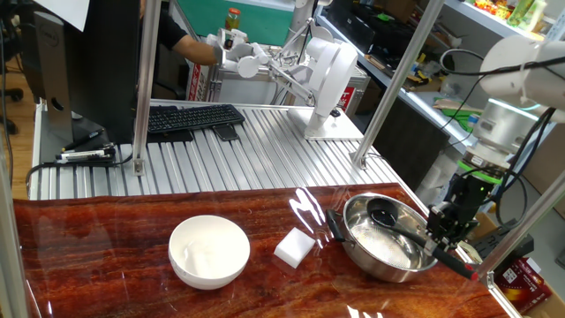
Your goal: Scoop water with a large spoon from one bowl to another
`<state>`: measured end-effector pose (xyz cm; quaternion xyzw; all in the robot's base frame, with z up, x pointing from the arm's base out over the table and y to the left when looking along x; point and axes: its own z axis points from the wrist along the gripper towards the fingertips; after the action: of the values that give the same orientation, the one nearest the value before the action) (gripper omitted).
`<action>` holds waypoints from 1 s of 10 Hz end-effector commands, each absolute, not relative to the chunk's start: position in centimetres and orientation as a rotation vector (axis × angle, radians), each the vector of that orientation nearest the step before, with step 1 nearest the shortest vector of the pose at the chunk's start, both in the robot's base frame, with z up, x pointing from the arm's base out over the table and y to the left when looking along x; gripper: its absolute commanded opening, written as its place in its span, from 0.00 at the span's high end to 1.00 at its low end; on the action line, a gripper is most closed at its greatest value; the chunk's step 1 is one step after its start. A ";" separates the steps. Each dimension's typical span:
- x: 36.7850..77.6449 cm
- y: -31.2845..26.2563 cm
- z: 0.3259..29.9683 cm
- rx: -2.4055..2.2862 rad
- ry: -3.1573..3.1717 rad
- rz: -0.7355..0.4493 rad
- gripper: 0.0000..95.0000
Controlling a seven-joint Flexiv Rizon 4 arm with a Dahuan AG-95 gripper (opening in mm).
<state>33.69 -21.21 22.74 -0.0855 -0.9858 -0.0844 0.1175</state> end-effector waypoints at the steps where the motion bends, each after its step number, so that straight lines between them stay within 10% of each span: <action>1: 33.8 -21.2 22.7 -0.233 -2.888 -0.197 1.00; 10: 36.9 -18.2 26.1 -0.296 -2.795 -0.181 1.00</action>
<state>36.76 -17.99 26.08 -0.1048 -0.9797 -0.0615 0.1594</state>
